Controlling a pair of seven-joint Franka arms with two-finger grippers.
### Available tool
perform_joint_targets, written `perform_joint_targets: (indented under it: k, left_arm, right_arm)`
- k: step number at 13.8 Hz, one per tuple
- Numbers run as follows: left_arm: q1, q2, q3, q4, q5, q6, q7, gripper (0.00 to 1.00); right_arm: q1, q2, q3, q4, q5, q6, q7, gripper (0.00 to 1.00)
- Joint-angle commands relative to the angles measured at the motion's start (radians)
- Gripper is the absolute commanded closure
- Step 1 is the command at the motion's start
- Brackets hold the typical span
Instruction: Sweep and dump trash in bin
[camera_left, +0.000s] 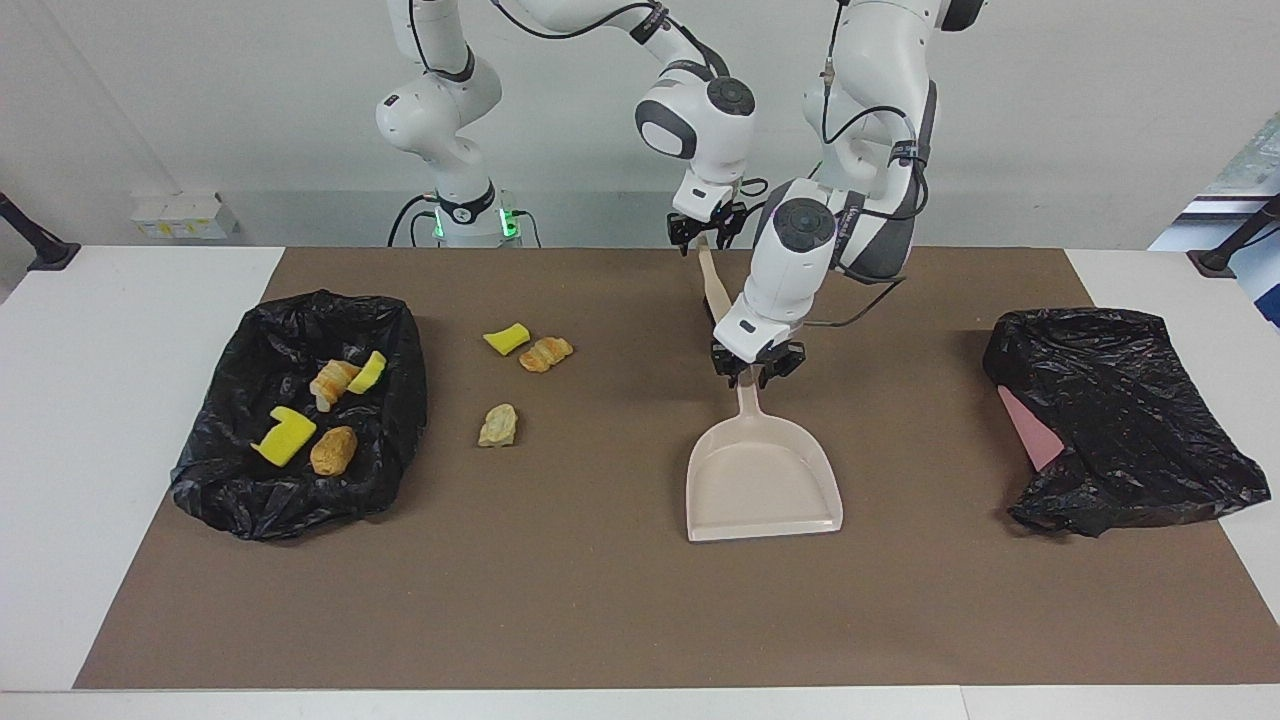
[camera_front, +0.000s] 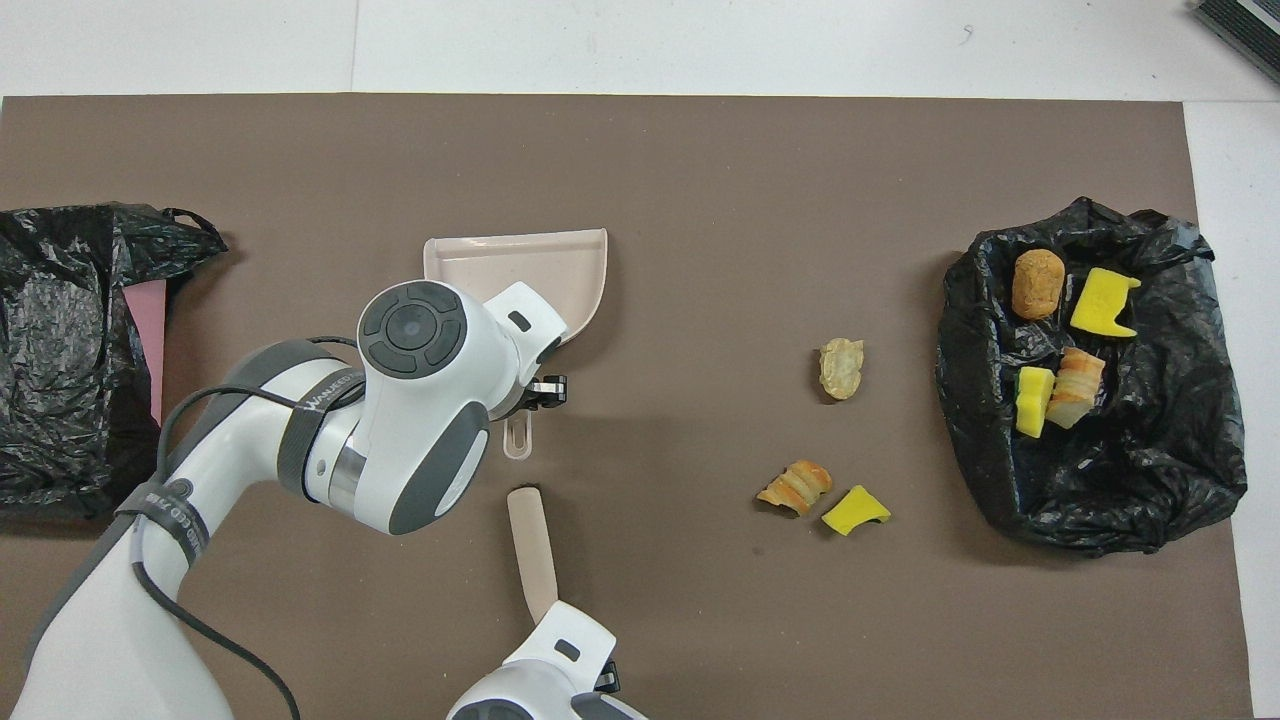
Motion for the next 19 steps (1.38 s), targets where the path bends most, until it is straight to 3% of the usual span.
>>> perform_joint_targets:
  k: [1, 2, 5, 7, 8, 9, 10, 11, 14, 17, 18, 19]
  left_arm:
    - [0.0, -0.016, 0.01, 0.005, -0.012, -0.009, -0.004, 1.0]
    - [0.003, -0.014, 0.01, 0.024, -0.012, -0.027, -0.001, 1.0]
    - [0.009, -0.011, 0.01, 0.046, -0.012, -0.054, 0.003, 1.0]
    - [0.006, -0.017, 0.01, 0.026, -0.013, -0.037, 0.003, 1.0]
    - [0.007, -0.026, 0.01, -0.003, -0.013, -0.025, 0.007, 0.93]
    - [0.007, -0.032, 0.01, -0.026, -0.013, 0.004, 0.007, 0.93]
    - [0.012, -0.031, 0.01, -0.034, -0.013, 0.026, 0.007, 0.84]
    - [0.012, -0.031, 0.01, -0.039, -0.013, 0.035, 0.006, 0.61]
    - [0.011, -0.037, 0.01, -0.056, -0.013, 0.035, 0.007, 0.48]
    - [0.011, -0.049, 0.01, -0.079, -0.013, 0.037, 0.007, 0.48]
    - [0.011, -0.049, 0.01, -0.079, -0.013, 0.037, 0.006, 0.6]
    - [0.009, -0.049, 0.01, -0.079, -0.013, 0.035, 0.003, 0.81]
  right_arm:
    - [-0.005, -0.035, 0.003, -0.045, 0.055, 0.024, -0.038, 0.27]
    - [-0.005, -0.039, 0.003, -0.048, 0.055, 0.024, -0.041, 0.31]
    - [-0.005, -0.039, 0.003, -0.048, 0.053, 0.024, -0.04, 0.57]
    - [-0.003, -0.039, 0.003, -0.047, 0.053, 0.024, -0.02, 0.87]
    - [-0.002, -0.038, 0.002, -0.041, 0.053, 0.024, -0.017, 1.0]
    - [-0.003, -0.035, 0.002, -0.041, 0.053, 0.03, -0.014, 1.0]
    - [-0.003, -0.033, 0.0, -0.036, 0.053, 0.031, -0.012, 1.0]
    - [-0.009, -0.035, -0.002, -0.027, 0.053, 0.021, -0.003, 1.0]
    - [-0.019, -0.085, -0.005, -0.034, 0.041, -0.01, 0.046, 1.0]
    - [-0.071, -0.156, -0.006, -0.051, 0.009, -0.097, 0.124, 1.0]
    - [-0.095, -0.185, -0.006, -0.065, 0.004, -0.117, 0.126, 1.0]
    - [-0.138, -0.2, -0.005, -0.077, 0.003, -0.128, 0.127, 1.0]
